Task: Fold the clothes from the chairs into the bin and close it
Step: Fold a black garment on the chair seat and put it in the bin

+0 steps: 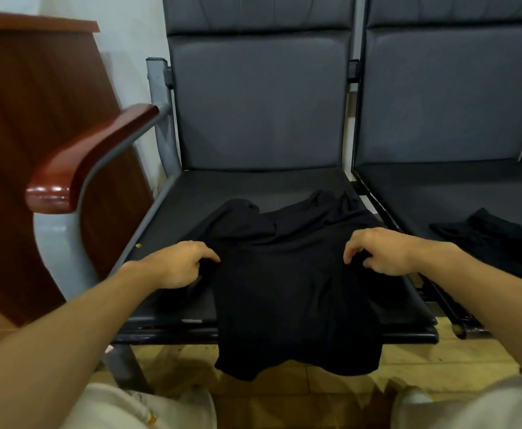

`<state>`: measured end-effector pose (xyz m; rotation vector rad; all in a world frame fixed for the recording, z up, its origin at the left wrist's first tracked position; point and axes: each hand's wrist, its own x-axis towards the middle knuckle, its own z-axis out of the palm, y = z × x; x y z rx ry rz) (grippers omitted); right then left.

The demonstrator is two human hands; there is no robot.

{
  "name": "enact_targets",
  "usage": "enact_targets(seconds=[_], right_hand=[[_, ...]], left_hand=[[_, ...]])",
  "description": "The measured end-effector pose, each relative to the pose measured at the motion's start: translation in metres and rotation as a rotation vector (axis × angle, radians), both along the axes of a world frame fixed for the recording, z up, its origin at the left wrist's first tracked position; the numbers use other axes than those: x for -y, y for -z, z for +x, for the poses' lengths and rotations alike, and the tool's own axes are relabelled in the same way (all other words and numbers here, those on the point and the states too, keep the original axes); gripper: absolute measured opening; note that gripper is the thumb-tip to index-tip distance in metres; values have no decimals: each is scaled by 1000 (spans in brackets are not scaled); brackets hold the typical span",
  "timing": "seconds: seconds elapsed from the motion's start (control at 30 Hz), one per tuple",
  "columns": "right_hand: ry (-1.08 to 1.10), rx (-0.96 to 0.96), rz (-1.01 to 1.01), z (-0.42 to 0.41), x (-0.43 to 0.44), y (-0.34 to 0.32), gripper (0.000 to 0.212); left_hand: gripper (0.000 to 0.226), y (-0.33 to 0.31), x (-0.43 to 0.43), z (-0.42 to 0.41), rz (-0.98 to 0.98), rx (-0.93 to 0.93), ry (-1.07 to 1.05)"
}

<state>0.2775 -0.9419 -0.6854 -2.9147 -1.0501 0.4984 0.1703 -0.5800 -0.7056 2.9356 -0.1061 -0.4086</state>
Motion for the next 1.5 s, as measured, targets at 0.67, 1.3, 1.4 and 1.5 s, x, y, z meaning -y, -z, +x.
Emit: enact_targets(seconds=[0.67,1.3,1.4,1.5], right_hand=[[107,97,186,-4,-22,-1,17],[352,-6,440,-25,9,-26,22],[415,31,501,-26,11,-26,13],[466,11,560,-30,13,-28,13]], left_hand=[[13,-3,-5,0,-20,217,-103],[20,-21,-6,-20,-161,279,-473],[20,-23,-3,-19,-175,222,-400],[16,-29,-2,-24,-174,251,-322]])
